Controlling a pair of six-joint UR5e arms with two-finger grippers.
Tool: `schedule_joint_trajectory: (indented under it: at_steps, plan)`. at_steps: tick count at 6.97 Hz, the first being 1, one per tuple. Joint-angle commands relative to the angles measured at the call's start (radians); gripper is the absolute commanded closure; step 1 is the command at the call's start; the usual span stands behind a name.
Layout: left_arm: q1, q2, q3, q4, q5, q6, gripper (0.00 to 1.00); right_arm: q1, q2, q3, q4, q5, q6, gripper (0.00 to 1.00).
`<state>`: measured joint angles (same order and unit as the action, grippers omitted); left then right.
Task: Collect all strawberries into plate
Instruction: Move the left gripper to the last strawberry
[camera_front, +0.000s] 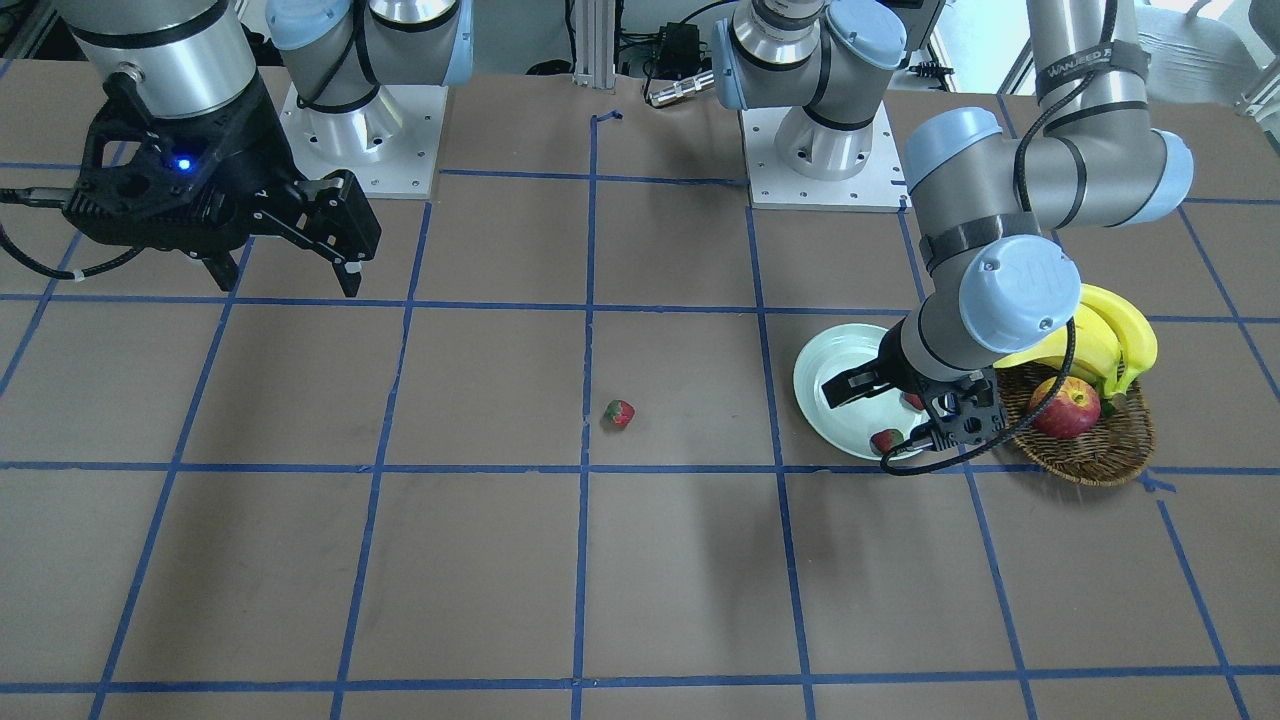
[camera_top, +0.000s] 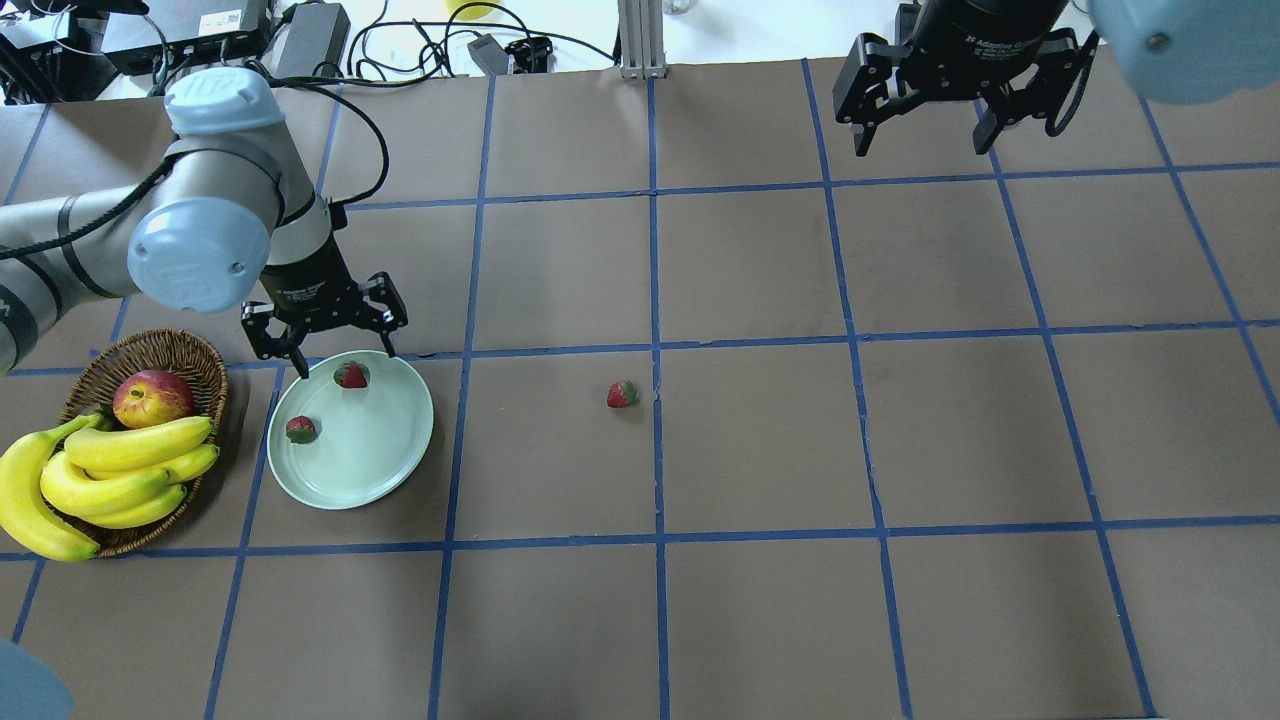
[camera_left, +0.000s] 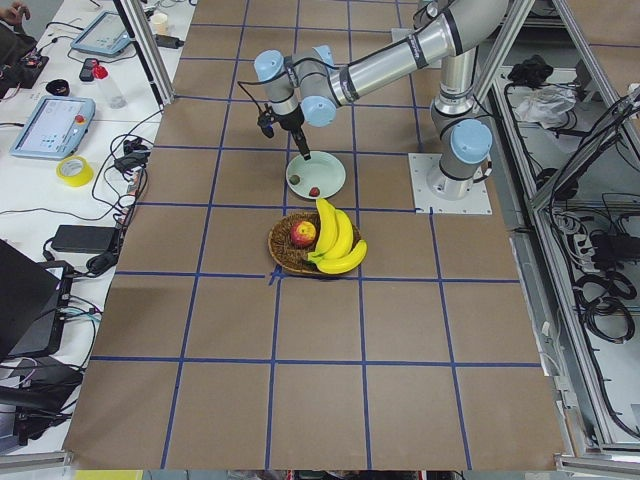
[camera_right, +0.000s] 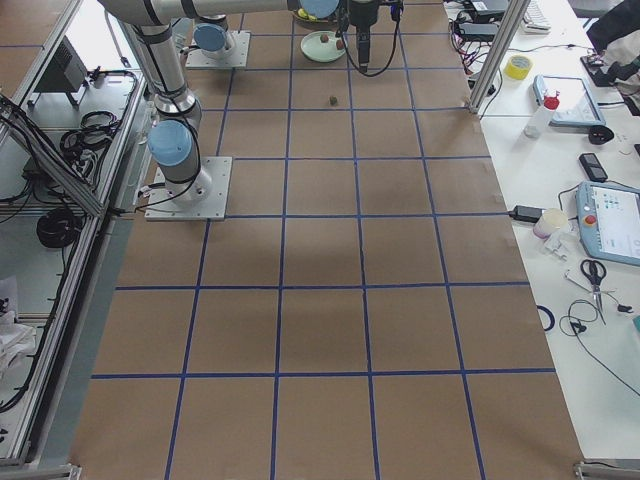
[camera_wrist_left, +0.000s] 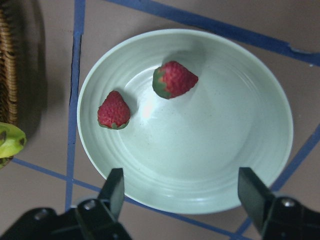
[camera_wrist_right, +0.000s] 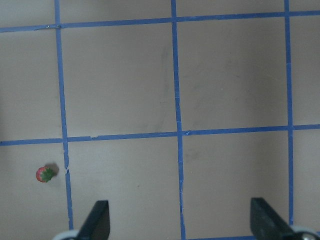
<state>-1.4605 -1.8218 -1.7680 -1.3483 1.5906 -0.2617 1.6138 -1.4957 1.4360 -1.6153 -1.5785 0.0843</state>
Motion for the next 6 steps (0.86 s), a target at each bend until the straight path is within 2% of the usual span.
schedule_joint_trajectory:
  at_steps: [1, 2, 3, 4, 6]
  plan:
    - [-0.119, 0.004, 0.039, 0.014, -0.116, -0.272, 0.00, 0.000, -0.001, 0.000, 0.000, 0.000, 0.000, 0.00]
    - [-0.182, -0.014, 0.035, 0.078, -0.142, -0.438, 0.00, 0.000, -0.001, 0.000, 0.000, 0.000, 0.000, 0.00]
    - [-0.217, -0.036, 0.028, 0.195, -0.285, -0.608, 0.00, 0.000, -0.001, 0.000, 0.000, 0.000, 0.000, 0.00]
    - [-0.227, -0.068, 0.028, 0.253, -0.372, -0.719, 0.00, 0.000, -0.001, 0.000, 0.000, 0.000, 0.000, 0.00]
    - [-0.286, -0.140, 0.028, 0.277, -0.374, -0.812, 0.00, 0.000, -0.001, 0.000, 0.000, 0.000, 0.000, 0.00]
